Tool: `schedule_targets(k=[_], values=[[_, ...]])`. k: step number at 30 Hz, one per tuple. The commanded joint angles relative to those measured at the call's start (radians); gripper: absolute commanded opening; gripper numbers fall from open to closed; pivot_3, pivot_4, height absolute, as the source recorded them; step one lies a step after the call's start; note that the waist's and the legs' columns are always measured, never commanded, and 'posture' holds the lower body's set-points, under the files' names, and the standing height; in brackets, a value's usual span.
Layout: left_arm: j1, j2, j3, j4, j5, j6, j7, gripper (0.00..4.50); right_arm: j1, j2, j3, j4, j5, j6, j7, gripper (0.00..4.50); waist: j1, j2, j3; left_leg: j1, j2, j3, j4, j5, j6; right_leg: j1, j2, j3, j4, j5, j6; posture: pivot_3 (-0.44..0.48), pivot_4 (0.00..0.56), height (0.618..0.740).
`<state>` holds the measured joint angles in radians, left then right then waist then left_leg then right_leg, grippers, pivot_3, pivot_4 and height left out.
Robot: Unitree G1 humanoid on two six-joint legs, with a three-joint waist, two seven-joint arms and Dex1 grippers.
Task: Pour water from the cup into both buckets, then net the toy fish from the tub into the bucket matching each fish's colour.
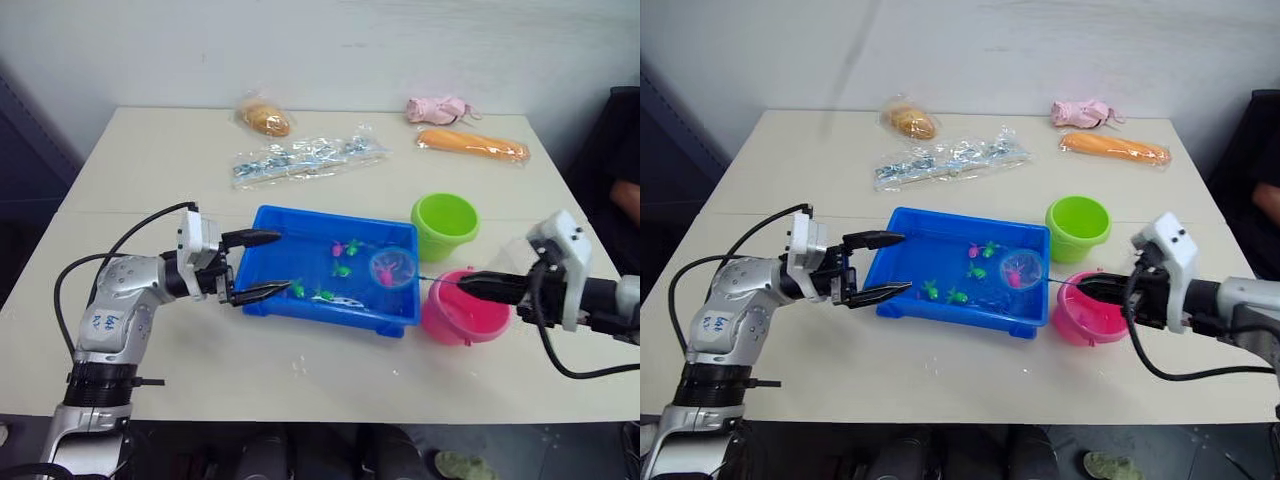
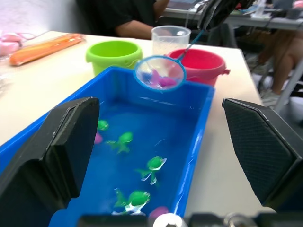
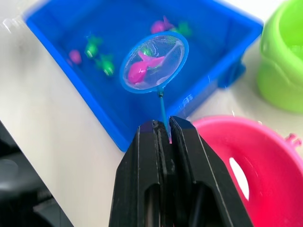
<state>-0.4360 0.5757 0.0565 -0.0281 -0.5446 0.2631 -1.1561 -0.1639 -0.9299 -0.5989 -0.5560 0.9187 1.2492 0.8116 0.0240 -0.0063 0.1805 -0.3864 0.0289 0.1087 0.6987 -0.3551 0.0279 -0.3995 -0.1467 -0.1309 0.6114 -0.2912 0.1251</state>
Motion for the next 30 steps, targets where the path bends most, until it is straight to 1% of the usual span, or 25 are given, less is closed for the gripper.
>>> schedule_targets(k=[1,3,4,5,7,9,12,15,18,22,26,27,30], values=[[-0.031,-0.013,-0.019,-0.032,-0.045,0.038,-0.032,4.47,0.065,-0.004,-0.222,-0.071,0.104,0.030,-0.009,0.00,0.002,0.000,0.000,0.000,0.000,0.000,0.000,0.000,0.000,0.001,0.000,0.000,0.000,0.000,0.000,0.000,0.150,0.740],[-0.051,-0.034,-0.042,-0.032,-0.052,0.054,-0.046,4.47,0.160,0.007,-0.355,-0.112,0.125,0.042,-0.007,0.00,0.009,0.000,0.000,0.000,0.000,-0.002,0.000,0.000,0.000,0.002,0.000,-0.001,-0.001,0.000,0.000,0.000,0.150,0.740],[-0.057,-0.035,-0.055,-0.036,-0.066,0.087,-0.058,4.47,0.210,0.015,-0.410,-0.133,0.129,0.041,-0.008,0.00,0.013,0.000,0.000,0.000,-0.001,-0.003,0.000,0.000,0.000,0.003,0.001,-0.001,-0.001,0.000,0.000,0.000,0.150,0.740],[-0.059,-0.034,-0.062,-0.039,-0.075,0.112,-0.067,4.47,0.245,0.019,-0.442,-0.146,0.137,0.035,-0.012,0.00,0.013,0.000,0.000,0.000,-0.001,-0.003,0.000,0.000,0.000,0.003,0.001,0.000,-0.002,0.000,0.001,0.000,0.150,0.740],[-0.074,-0.055,-0.085,-0.035,-0.073,0.114,-0.079,4.47,0.353,0.063,-0.536,-0.186,0.137,0.019,-0.019,0.00,0.013,0.000,0.000,0.001,-0.001,-0.002,0.001,0.000,0.001,0.003,0.001,0.000,-0.001,0.000,0.001,0.000,0.150,0.740],[-0.091,-0.079,-0.098,-0.017,-0.061,0.099,-0.087,4.47,0.447,0.117,-0.593,-0.223,0.102,-0.033,-0.027,0.00,0.013,0.000,0.000,0.001,-0.002,-0.002,0.001,0.000,0.001,0.004,0.002,0.000,-0.002,0.000,0.001,0.000,0.150,0.740],[-0.108,-0.095,-0.104,0.008,-0.052,0.092,-0.096,4.47,0.539,0.162,-0.614,-0.249,0.073,-0.104,-0.040,0.00,0.011,0.000,0.000,0.002,-0.002,-0.002,0.000,0.001,0.000,0.005,0.002,0.001,-0.001,0.000,0.001,0.000,0.150,0.740],[-0.134,-0.114,-0.114,0.047,-0.037,0.069,-0.107,4.47,0.640,0.247,-0.583,-0.280,-0.032,-0.253,-0.025,0.00,0.005,0.000,0.000,0.003,-0.002,-0.002,0.000,0.001,0.000,0.005,0.002,0.002,-0.001,0.000,0.001,0.000,0.150,0.740],[-0.151,-0.129,-0.117,0.083,-0.018,0.033,-0.115,4.47,0.676,0.330,-0.519,-0.277,-0.137,-0.431,-0.031,0.00,0.000,0.000,0.000,0.004,-0.003,-0.002,-0.001,0.001,-0.001,0.005,0.003,0.002,-0.001,0.000,0.001,0.000,0.150,0.740],[-0.153,-0.139,-0.112,0.101,-0.002,0.005,-0.120,4.47,0.769,0.360,-0.393,-0.249,-0.347,-0.680,0.023,0.00,-0.001,0.000,0.000,0.007,-0.003,0.001,-0.001,0.001,-0.001,0.006,0.003,0.005,-0.001,0.000,0.001,0.000,0.150,0.740],[-0.140,-0.135,-0.103,0.099,0.002,-0.012,-0.119,4.47,0.775,0.399,-0.314,-0.183,-0.492,-0.924,0.021,0.00,-0.001,0.000,0.000,0.009,-0.002,0.002,-0.002,0.000,-0.001,0.006,0.004,0.007,-0.001,0.000,0.001,0.000,0.150,0.740],[-0.130,-0.132,-0.098,0.098,0.004,-0.020,-0.116,4.47,0.777,0.412,-0.292,-0.148,-0.553,-1.033,0.026,0.00,-0.001,0.000,0.000,0.010,-0.001,0.003,-0.002,0.000,-0.001,0.006,0.004,0.008,0.000,0.000,0.001,0.000,0.150,0.740],[-0.116,-0.129,-0.089,0.101,0.011,-0.041,-0.106,4.47,0.783,0.440,-0.240,-0.070,-0.662,-1.274,0.036,0.00,-0.001,0.000,0.000,0.012,-0.001,0.005,-0.003,0.000,-0.001,0.007,0.005,0.009,-0.001,0.000,0.001,0.000,0.150,0.740]])
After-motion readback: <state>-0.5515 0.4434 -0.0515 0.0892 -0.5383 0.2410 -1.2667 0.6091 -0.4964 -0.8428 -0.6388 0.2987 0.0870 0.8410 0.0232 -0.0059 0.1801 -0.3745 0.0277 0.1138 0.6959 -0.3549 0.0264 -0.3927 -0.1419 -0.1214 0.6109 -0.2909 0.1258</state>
